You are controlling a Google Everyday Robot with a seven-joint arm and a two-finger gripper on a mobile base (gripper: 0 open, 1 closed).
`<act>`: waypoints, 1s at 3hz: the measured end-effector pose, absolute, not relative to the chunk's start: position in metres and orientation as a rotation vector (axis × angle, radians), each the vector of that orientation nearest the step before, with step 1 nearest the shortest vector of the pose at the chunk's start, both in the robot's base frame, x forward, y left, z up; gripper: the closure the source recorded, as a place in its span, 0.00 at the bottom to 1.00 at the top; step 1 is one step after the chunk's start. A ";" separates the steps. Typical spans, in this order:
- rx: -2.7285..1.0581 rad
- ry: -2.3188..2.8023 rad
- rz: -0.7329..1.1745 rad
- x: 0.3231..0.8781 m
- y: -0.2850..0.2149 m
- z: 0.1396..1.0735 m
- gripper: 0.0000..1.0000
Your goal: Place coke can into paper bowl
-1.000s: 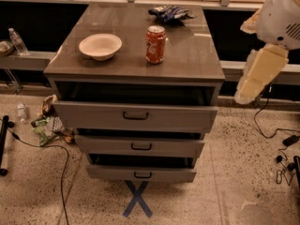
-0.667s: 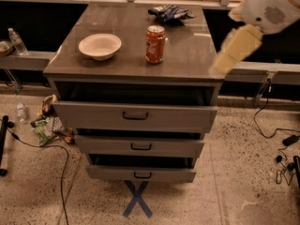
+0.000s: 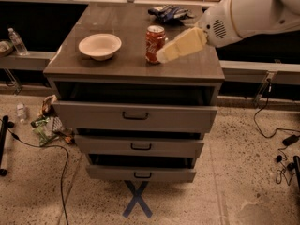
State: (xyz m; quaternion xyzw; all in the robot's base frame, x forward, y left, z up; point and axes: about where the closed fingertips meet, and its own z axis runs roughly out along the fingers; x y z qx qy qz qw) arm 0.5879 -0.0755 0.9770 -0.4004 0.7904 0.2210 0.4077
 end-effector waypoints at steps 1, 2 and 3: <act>-0.956 1.944 0.524 0.603 -0.073 0.989 0.00; -0.956 1.944 0.524 0.603 -0.073 0.989 0.00; -0.917 1.917 0.549 0.613 -0.061 0.979 0.00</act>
Offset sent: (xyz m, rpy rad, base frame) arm 0.0153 0.0023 0.0123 0.0269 -0.0593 -0.0409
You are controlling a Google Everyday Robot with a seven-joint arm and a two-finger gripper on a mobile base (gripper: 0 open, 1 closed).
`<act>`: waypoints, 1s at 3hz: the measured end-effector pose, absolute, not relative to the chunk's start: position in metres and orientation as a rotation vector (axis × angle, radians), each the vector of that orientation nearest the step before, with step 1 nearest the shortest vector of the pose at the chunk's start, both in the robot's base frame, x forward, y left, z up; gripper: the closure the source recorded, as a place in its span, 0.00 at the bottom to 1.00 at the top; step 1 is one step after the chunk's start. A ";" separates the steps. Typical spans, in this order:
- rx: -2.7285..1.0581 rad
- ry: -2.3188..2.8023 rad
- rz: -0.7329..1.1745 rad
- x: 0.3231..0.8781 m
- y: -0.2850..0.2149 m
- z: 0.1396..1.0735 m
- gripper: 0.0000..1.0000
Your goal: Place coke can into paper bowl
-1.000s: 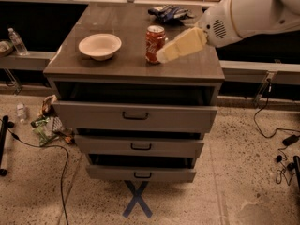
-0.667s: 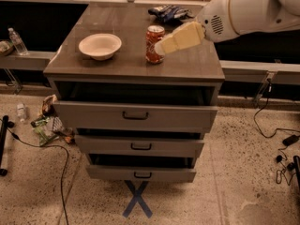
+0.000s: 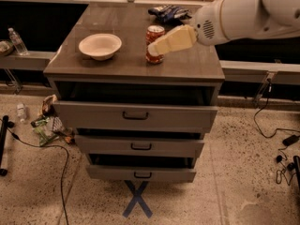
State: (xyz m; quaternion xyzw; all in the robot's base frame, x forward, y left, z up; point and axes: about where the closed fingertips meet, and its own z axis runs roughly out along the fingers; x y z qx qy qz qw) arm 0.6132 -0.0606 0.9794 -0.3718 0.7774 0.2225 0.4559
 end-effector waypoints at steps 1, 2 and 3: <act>-0.852 1.844 0.560 0.648 -0.040 0.957 0.00; -0.818 1.779 0.541 0.682 -0.023 0.941 0.00; -0.775 1.738 0.525 0.719 -0.021 0.914 0.00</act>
Offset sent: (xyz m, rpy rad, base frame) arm 0.1133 0.0533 -0.0594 0.1394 -0.2132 -0.0838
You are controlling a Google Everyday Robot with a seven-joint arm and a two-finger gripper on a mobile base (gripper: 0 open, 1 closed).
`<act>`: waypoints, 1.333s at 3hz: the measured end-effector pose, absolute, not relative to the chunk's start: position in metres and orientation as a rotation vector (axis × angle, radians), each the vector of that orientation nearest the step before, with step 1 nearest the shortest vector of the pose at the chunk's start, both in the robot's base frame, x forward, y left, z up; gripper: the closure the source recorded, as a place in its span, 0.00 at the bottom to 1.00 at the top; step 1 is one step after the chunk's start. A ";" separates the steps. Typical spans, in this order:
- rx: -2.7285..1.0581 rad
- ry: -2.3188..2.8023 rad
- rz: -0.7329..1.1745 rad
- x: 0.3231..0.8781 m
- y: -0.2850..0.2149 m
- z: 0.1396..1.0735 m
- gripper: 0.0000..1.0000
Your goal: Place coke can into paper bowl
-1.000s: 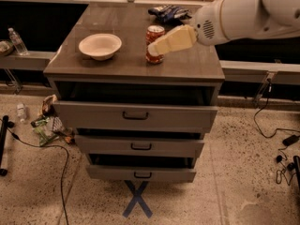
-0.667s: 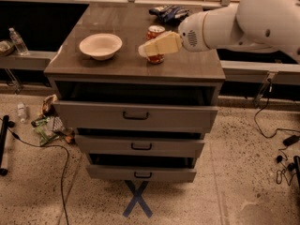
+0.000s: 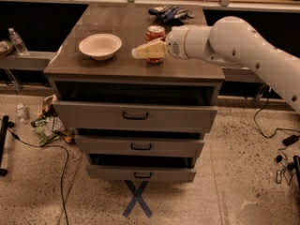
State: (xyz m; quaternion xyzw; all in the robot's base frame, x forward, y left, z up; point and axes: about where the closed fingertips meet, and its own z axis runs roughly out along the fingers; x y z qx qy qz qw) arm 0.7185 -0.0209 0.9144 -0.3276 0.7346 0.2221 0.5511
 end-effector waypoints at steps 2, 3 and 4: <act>-0.762 1.706 0.530 0.754 -0.028 0.885 0.18; -0.796 1.683 0.556 0.765 -0.024 0.880 0.41; -0.838 1.642 0.625 0.767 -0.008 0.895 0.72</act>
Offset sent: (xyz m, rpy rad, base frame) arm 0.0600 -0.0197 -0.0400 0.0309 -0.0600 0.0128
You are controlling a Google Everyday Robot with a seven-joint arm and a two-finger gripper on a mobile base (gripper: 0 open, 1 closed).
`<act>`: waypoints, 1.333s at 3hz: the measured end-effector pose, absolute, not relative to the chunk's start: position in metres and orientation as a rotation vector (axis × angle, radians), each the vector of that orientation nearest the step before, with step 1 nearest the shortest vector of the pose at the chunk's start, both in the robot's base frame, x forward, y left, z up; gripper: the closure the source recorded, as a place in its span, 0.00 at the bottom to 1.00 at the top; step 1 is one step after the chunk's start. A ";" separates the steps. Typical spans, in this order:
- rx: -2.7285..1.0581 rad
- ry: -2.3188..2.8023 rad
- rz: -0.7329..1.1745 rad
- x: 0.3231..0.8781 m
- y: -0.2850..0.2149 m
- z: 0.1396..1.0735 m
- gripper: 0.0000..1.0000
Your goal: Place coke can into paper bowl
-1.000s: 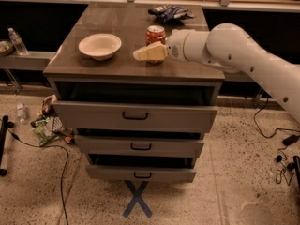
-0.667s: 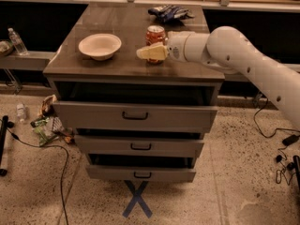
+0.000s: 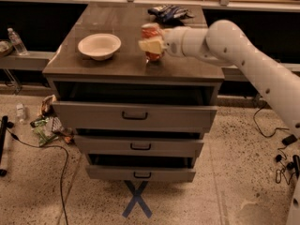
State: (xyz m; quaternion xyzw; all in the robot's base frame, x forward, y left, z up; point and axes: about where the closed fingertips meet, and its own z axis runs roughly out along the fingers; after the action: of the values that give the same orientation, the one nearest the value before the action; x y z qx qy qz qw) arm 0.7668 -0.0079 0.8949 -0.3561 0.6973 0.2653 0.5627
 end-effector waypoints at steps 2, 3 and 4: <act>-0.882 1.558 0.805 0.740 0.067 0.966 1.00; -0.853 1.523 0.912 0.729 0.128 0.996 1.00; -0.853 1.498 0.938 0.735 0.175 1.005 1.00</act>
Offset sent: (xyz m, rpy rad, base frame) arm -0.0487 0.1273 0.1236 0.1767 0.0282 0.2168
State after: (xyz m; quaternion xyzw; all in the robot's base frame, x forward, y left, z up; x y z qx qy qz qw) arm 0.7346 0.1751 1.0052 -0.3611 0.6345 0.3974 0.5560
